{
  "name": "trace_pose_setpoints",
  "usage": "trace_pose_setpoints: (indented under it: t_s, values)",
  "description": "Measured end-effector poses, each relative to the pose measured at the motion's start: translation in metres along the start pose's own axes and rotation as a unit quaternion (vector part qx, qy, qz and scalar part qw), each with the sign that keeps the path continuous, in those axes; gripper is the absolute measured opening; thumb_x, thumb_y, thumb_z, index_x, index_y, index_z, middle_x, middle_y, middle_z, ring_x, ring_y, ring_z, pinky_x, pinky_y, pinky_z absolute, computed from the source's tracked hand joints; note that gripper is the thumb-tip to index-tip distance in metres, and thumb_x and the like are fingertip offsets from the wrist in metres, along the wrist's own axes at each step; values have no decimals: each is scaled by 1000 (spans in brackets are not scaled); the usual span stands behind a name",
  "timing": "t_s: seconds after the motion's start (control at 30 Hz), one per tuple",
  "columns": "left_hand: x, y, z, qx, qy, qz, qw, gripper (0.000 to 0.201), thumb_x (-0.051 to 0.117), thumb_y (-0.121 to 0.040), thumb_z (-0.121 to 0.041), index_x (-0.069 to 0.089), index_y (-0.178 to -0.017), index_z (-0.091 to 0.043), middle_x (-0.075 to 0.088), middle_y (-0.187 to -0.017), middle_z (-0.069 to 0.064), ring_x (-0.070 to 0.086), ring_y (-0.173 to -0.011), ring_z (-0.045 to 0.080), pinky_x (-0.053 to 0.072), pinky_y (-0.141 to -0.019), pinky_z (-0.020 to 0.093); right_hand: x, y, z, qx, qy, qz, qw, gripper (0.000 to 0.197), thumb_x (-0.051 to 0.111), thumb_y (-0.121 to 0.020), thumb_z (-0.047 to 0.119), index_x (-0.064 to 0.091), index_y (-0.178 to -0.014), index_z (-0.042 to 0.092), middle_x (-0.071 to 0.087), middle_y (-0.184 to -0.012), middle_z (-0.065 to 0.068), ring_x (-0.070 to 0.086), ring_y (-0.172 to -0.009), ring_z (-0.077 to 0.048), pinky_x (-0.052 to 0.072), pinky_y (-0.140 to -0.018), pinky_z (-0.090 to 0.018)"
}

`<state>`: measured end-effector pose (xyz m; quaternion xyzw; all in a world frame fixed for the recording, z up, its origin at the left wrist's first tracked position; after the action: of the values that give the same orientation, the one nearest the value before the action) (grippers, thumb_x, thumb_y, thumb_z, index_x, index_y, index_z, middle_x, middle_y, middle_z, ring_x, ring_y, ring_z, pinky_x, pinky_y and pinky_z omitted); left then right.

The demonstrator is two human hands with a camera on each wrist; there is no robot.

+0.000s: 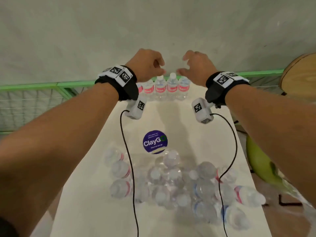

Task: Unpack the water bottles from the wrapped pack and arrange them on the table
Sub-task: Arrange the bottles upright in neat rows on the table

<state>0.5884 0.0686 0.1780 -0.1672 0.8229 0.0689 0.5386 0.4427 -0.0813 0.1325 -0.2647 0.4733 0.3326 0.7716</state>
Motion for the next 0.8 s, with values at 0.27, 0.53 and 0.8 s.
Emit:
trace_pose_setpoints:
  t_s: [0.27, 0.53, 0.8]
  values:
    - [-16, 156, 33, -29, -68, 69, 995, 30, 71, -88, -32, 72, -112, -15, 72, -107, 4, 66, -99, 23, 50, -88, 30, 34, 115, 120, -68, 18, 82, 994, 30, 66, -85, 54, 64, -93, 24, 63, -91, 4, 61, -90, -20, 45, -76, -28]
    - [33, 262, 97, -93, -94, 204, 970, 48, 74, -85, -15, 62, -132, -18, 63, -129, 6, 60, -115, 25, 47, -99, 33, 126, 210, 196, -135, 49, 213, 966, 33, 69, -86, 47, 71, -103, 19, 67, -108, -1, 60, -94, -21, 42, -76, -28]
    - [70, 289, 123, -77, -59, 137, 986, 42, 77, -84, -29, 64, -123, -22, 60, -117, 7, 57, -109, 27, 47, -90, 35, 172, 245, 215, -139, 82, 235, 959, 40, 67, -86, 36, 60, -123, 22, 65, -107, -6, 62, -96, -26, 49, -73, -35]
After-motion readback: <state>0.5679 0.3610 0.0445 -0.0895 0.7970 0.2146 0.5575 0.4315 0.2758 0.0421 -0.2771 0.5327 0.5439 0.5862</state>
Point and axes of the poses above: each hand's wrist, its own y-axis away from the middle knuckle, its own x-axis out of the palm, z = x × y, the point moved 2 cm from there along -y, towards the middle knuckle
